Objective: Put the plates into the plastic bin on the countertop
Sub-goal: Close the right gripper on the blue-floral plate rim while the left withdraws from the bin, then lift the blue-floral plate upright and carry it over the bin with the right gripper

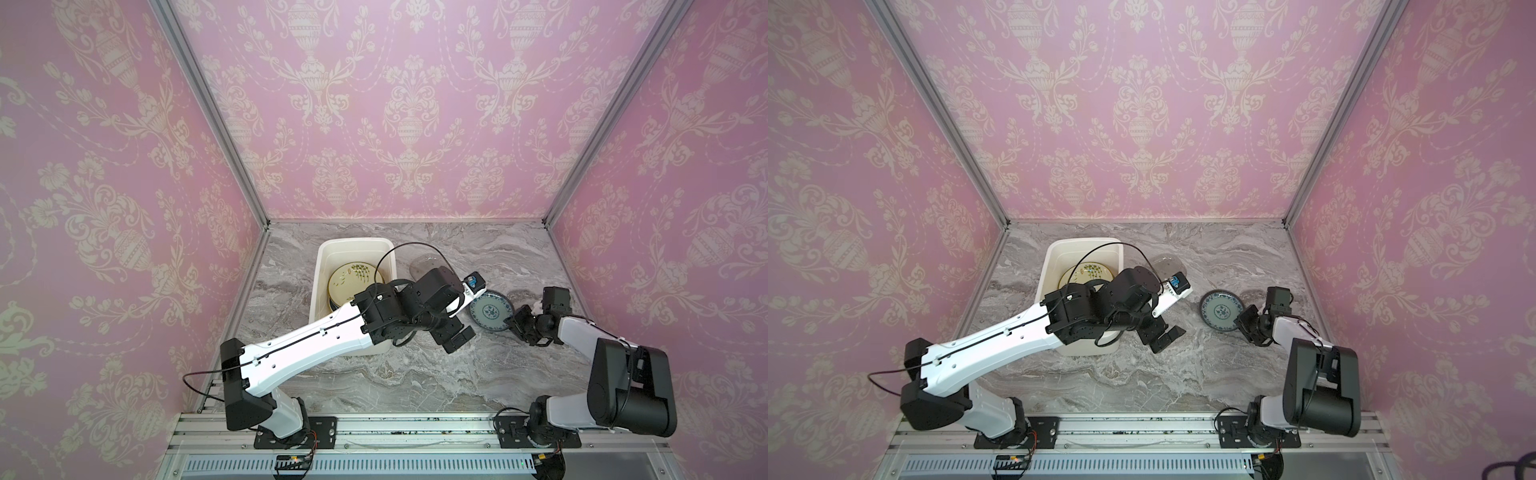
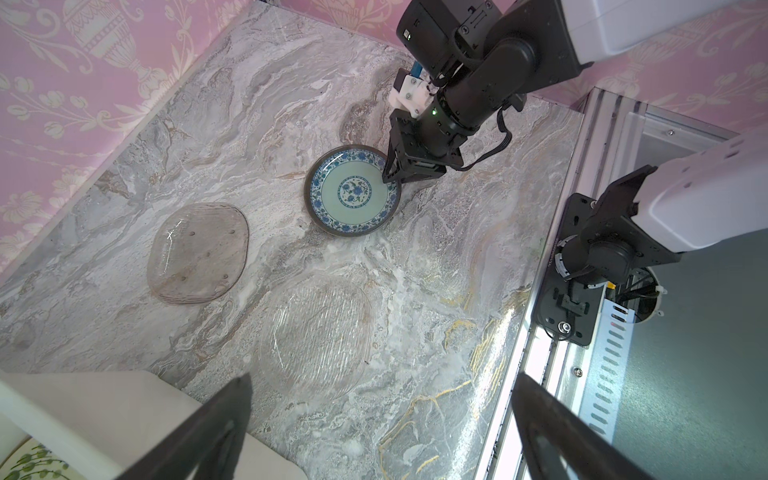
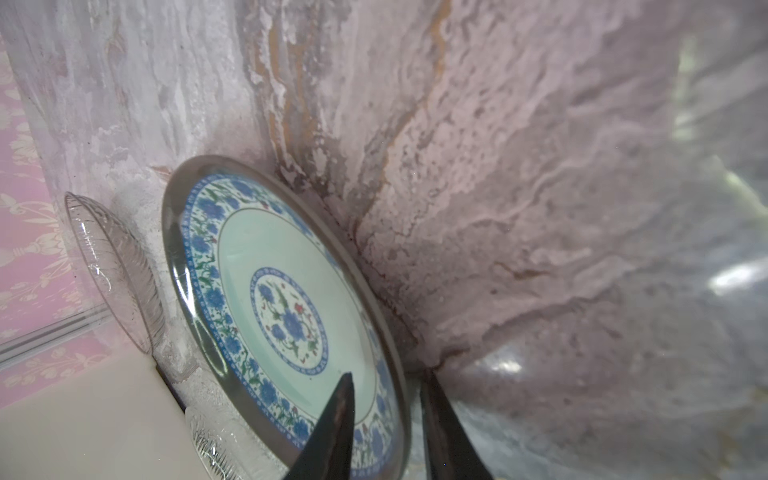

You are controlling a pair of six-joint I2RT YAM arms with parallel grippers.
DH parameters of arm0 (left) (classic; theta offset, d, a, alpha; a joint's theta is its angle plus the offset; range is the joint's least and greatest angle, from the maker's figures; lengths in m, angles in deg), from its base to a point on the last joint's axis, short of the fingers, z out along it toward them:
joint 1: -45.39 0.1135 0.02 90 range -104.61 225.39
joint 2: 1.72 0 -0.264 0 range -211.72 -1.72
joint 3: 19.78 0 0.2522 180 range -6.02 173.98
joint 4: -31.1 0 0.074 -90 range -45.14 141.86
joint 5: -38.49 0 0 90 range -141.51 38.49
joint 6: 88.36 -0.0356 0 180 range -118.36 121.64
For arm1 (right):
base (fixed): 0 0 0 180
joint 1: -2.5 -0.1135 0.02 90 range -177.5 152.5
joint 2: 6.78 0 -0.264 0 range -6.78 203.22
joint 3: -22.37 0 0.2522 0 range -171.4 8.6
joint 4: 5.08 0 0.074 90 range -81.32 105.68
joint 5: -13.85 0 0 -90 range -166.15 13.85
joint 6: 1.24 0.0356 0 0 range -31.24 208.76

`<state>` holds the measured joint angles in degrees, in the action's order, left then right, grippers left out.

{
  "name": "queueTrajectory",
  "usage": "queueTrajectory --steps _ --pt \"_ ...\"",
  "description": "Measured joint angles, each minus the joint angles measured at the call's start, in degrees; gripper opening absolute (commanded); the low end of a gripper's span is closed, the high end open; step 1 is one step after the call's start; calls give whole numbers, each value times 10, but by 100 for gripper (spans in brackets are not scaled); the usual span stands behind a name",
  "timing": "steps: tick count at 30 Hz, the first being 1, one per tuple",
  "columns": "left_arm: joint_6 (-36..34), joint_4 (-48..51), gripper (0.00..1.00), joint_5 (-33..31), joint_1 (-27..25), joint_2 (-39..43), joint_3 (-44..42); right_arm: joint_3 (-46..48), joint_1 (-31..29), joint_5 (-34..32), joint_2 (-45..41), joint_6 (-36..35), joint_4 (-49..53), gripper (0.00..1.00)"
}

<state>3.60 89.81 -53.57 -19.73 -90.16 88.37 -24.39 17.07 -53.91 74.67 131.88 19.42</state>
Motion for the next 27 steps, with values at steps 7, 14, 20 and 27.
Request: queueTrajectory --steps 7,14,20,27 --pt "0 2 99 -2 0 -12 11 -4 0 14 20 -3 -27 5" --pt "10 -7 99 -2 0 -13 15 -8 0 2 -25 -14 7 0" --pt "42 -44 99 -20 0 -8 8 -33 0 -13 -144 -11 95 0" --pt "84 -103 99 -71 13 65 -52 -117 -18 -12 -275 14 174 0"
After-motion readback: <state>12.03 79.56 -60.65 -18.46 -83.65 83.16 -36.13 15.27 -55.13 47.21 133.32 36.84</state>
